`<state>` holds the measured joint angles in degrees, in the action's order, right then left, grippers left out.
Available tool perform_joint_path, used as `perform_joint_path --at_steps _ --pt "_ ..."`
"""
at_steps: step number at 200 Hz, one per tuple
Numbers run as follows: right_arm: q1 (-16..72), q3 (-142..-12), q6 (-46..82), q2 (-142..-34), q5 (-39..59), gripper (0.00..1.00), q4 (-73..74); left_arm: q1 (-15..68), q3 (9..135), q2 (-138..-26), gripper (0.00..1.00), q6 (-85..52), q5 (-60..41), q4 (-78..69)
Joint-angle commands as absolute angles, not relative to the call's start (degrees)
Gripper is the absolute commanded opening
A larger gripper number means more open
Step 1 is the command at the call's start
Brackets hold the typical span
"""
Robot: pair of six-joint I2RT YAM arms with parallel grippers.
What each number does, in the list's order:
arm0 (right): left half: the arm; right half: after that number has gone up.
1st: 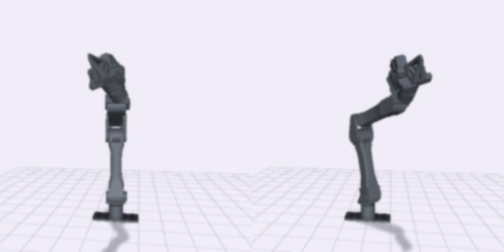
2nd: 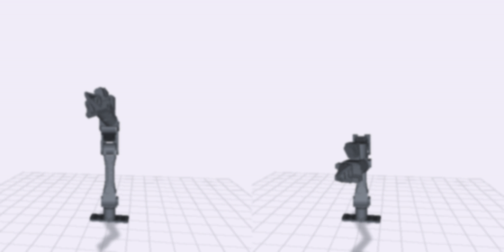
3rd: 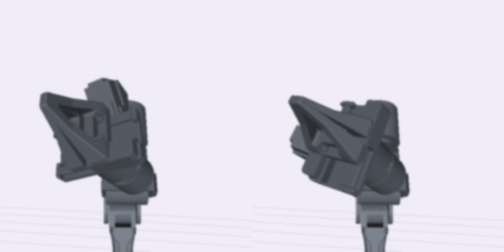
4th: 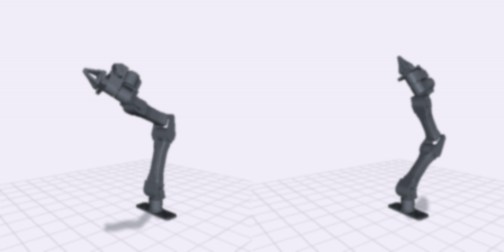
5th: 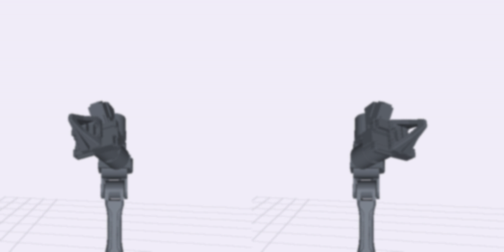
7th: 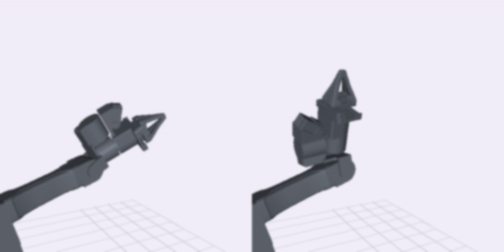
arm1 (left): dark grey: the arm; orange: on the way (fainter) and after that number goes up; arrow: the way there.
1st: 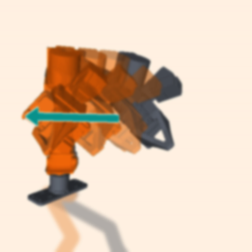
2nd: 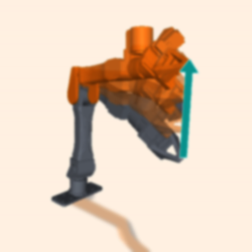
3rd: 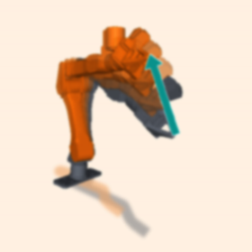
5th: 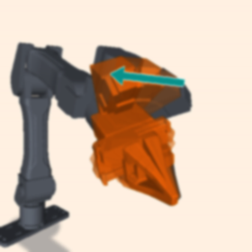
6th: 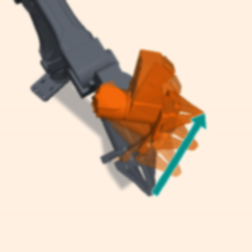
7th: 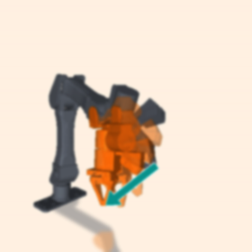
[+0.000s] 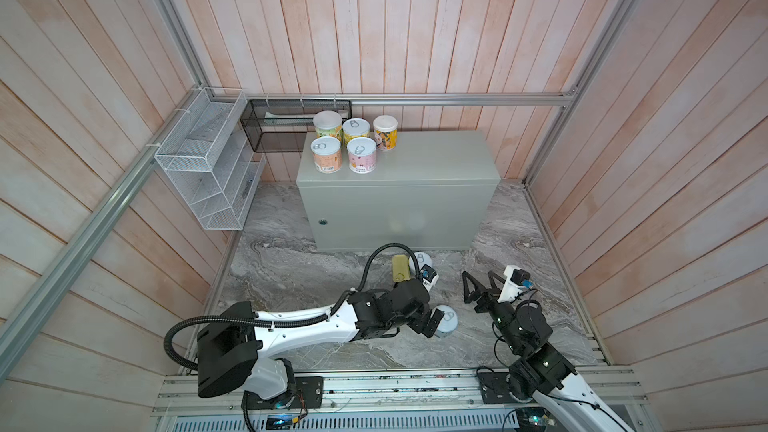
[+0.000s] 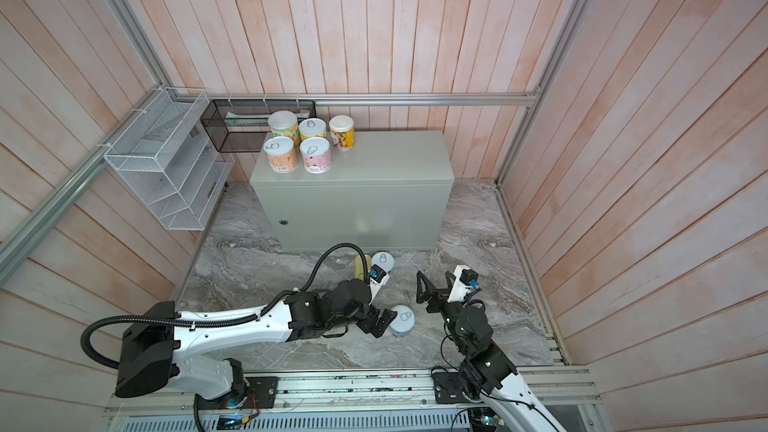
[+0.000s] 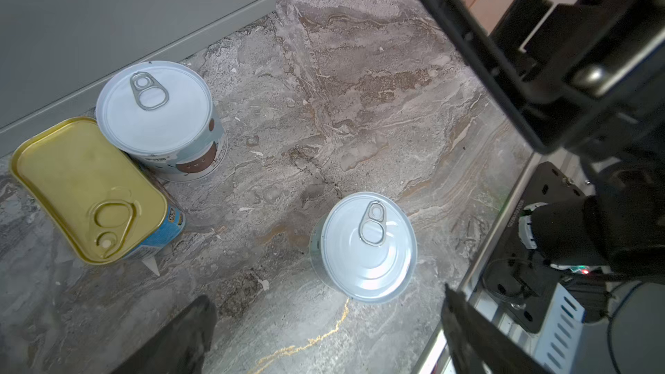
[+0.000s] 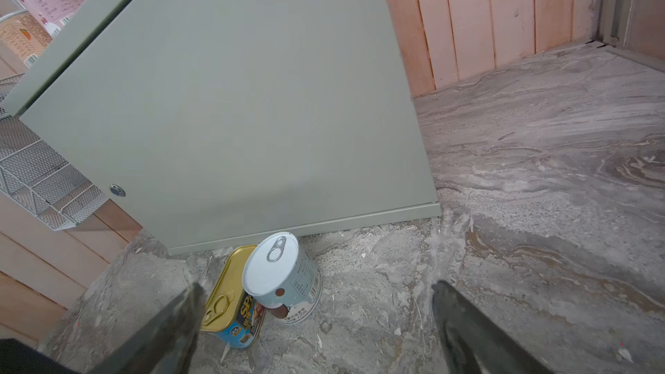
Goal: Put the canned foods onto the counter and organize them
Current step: 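Reach the left gripper over the white-lidded can on the floor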
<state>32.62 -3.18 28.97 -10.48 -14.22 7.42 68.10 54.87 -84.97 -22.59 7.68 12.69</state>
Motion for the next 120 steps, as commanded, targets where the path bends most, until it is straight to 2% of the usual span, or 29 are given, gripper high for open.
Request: perform_joint_path --at_steps 1,37,120 --pt "32.3 -2.7 31.1 -7.1 -16.7 0.98 0.2 68.2 56.6 -87.1 1.0 -20.3 6.8 12.3" --pt "32.2 -2.4 32.1 -3.8 -18.6 0.98 -2.1 68.4 58.2 -90.5 1.0 -19.2 5.5 11.7" --pt "32.1 -2.1 32.0 -3.5 -19.5 0.98 -2.1 69.1 63.2 -98.0 1.0 -20.4 0.0 12.1"
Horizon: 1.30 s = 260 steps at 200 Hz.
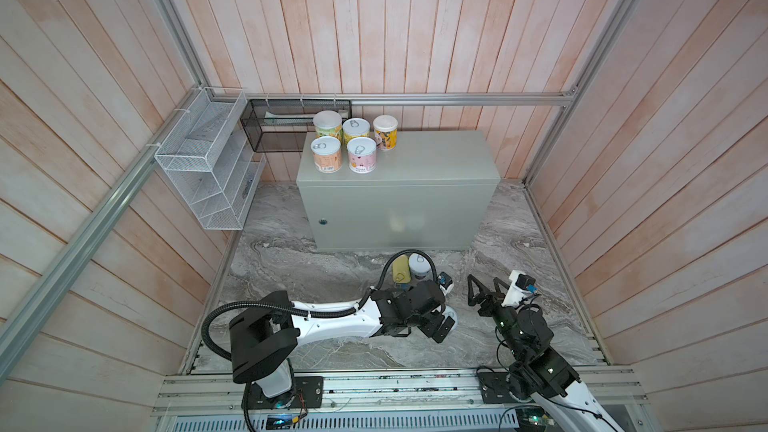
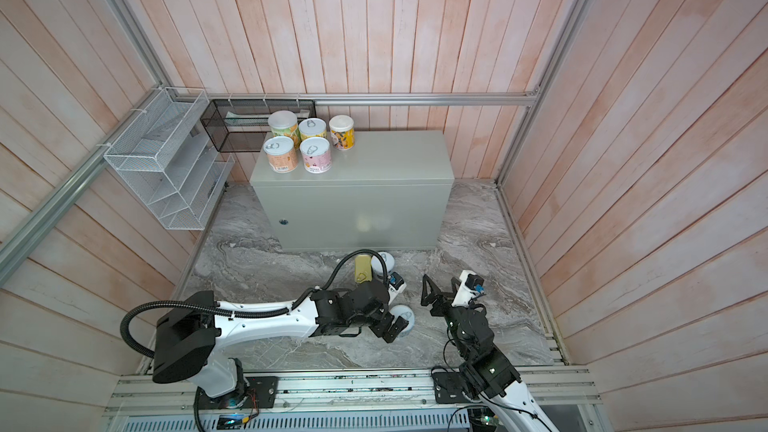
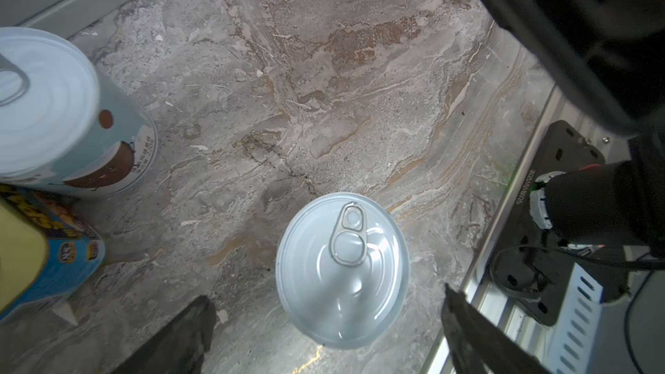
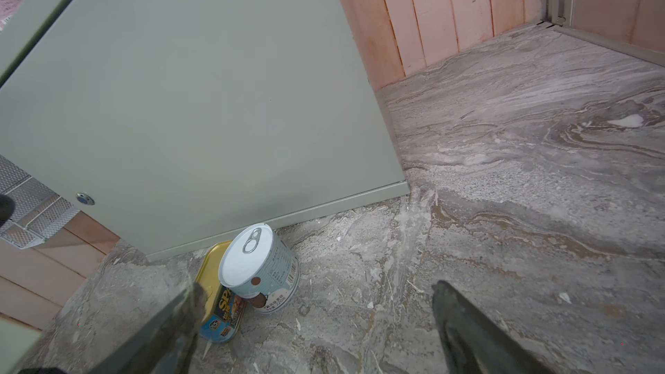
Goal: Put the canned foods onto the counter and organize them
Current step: 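Reach the left gripper over the white-lidded can on the floor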
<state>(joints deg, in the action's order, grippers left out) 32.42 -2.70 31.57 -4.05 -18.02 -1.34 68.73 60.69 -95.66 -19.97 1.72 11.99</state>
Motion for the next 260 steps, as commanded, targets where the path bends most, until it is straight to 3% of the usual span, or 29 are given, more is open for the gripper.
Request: perform_joint_path --at_steps 1,112,227,260 --pt "32.1 -2.1 32.0 -3.6 -19.5 0.98 -2.2 69.1 63.3 -98.2 1.0 -20.4 0.0 12.2" --pt "31.8 -2.2 32.1 -3.3 -20.0 0.98 -2.5 69.2 68.4 -105.4 1.0 -20.3 0.3 17.0" --pt "31.6 -2.0 32.3 -3.4 -19.9 0.98 -2.6 69.2 70.6 -107.8 1.0 -20.7 6.9 18.9" --pt "31.6 -2.0 32.5 -3.3 -19.9 0.98 -2.7 68.9 71.2 -108.7 0.94 -20.4 6.5 18.8"
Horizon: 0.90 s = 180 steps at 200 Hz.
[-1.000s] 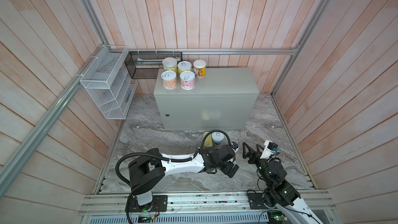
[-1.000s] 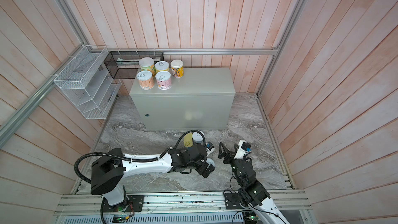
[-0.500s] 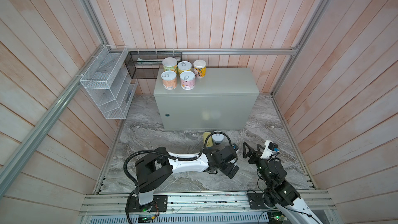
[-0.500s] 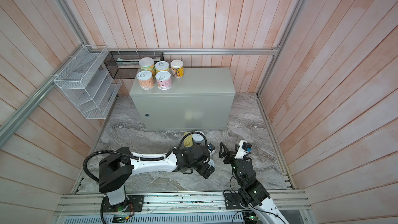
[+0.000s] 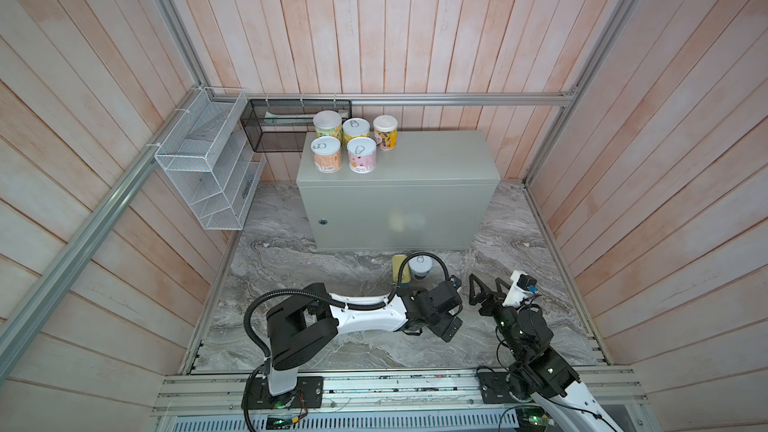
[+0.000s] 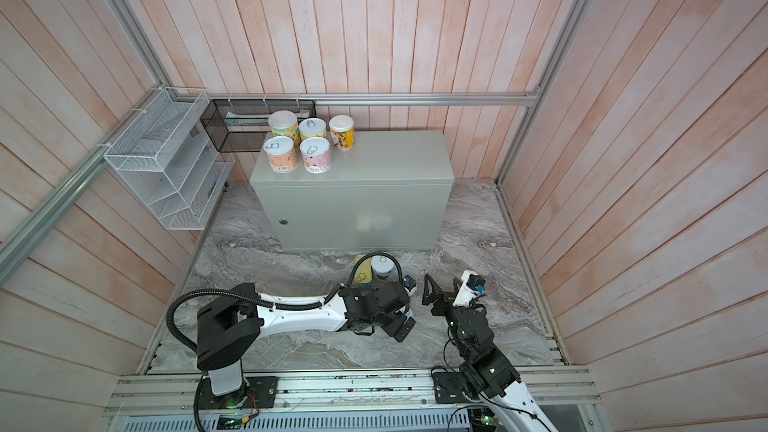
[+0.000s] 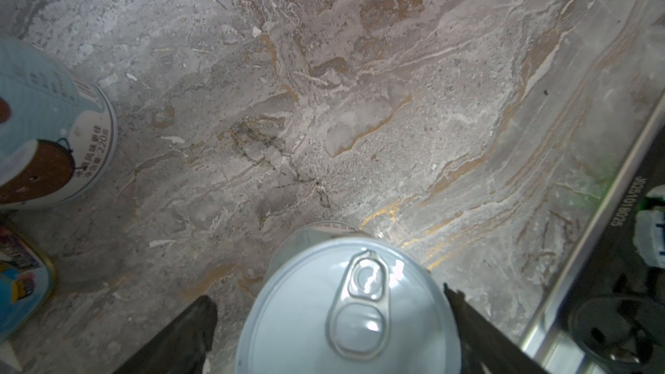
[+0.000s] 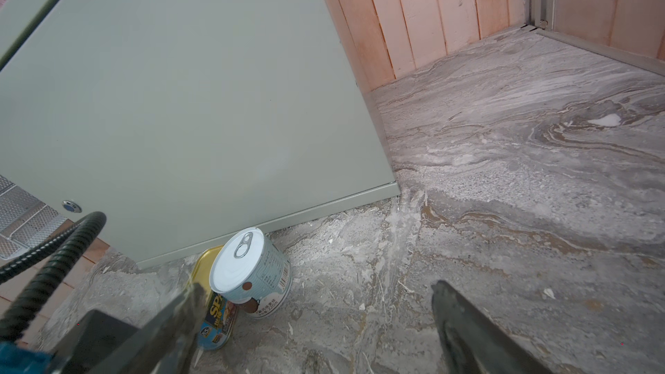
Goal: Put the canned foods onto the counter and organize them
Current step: 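Grasp the white-lidded can with the left gripper and lift it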
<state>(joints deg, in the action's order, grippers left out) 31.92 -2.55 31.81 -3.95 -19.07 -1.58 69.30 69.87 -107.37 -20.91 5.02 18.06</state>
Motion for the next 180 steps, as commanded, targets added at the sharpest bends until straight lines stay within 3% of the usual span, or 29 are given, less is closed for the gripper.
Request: perform_joint_path --at_steps 1,60,87,180 --pt "31.6 -2.0 32.6 -3.3 -19.9 0.98 -2.7 68.9 71.2 -108.7 0.94 -20.4 6.5 18.8" --pt "31.5 -2.0 32.4 -3.3 -20.1 0.97 -2.8 68.1 70.7 -107.8 0.89 -19.5 8.3 19.9" --pt "31.5 -1.9 32.2 -3.3 -19.7 0.97 -2.5 67.1 70.1 -105.9 0.74 -19.2 8.7 19.8" --pt "31.5 -2.0 31.2 -6.9 -13.9 0.97 1.2 60.0 65.5 -97.8 0.68 -19.8 1.4 18.1"
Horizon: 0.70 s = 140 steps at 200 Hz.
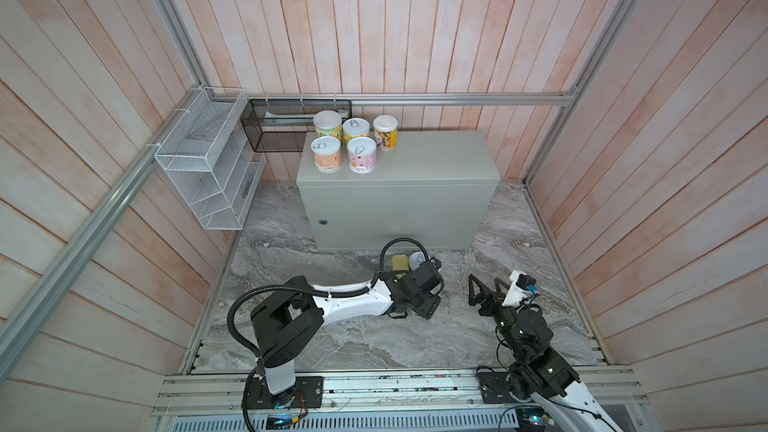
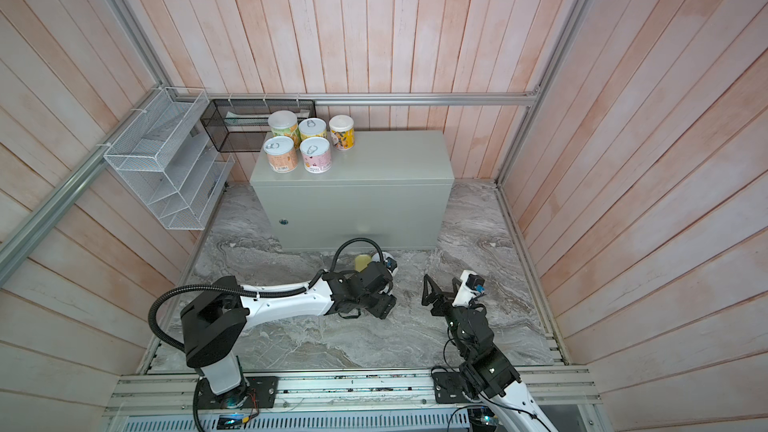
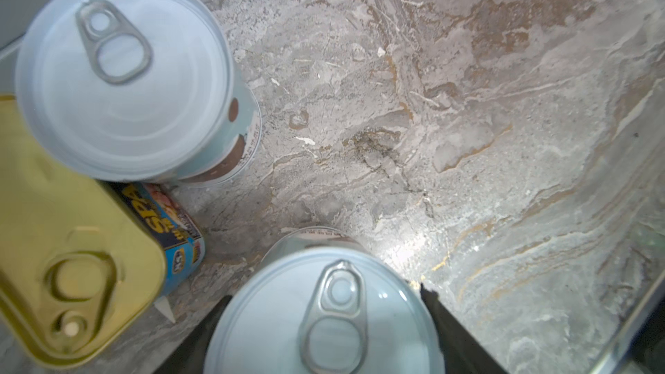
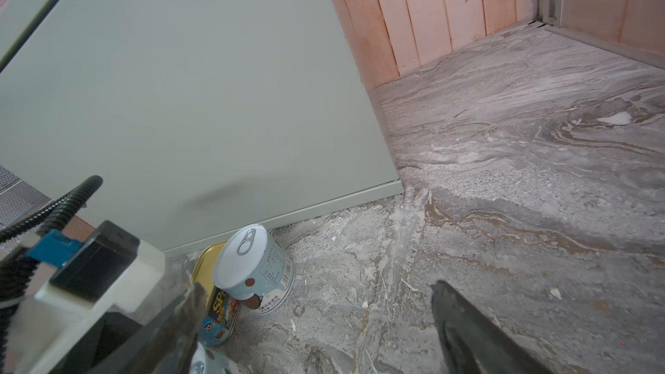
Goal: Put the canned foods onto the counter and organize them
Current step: 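Grasp the white-lidded can with the left gripper and lift it, then carry the white-lidded can toward the right gripper while the right gripper approaches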
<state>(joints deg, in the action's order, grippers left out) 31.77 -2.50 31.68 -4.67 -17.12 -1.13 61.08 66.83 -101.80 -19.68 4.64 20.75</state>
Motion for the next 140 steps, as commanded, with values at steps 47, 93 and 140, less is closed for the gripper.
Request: perform_joint_path --at_steps 47,93,140 --pt "31.6 -3.7 29.0 -18.1 -9.2 0.96 8.4 57.6 62.3 -95.0 0.66 -20.0 -0.1 17.0" --pt "31.7 -5.7 26.6 -26.2 -5.5 0.96 14.6 55.2 58.2 -88.7 0.65 -22.0 -4.2 14.8" --pt "32.4 -7.7 24.3 -33.4 -2.6 0.95 20.5 51.5 55.6 -82.9 0.65 -23.2 -4.9 17.1"
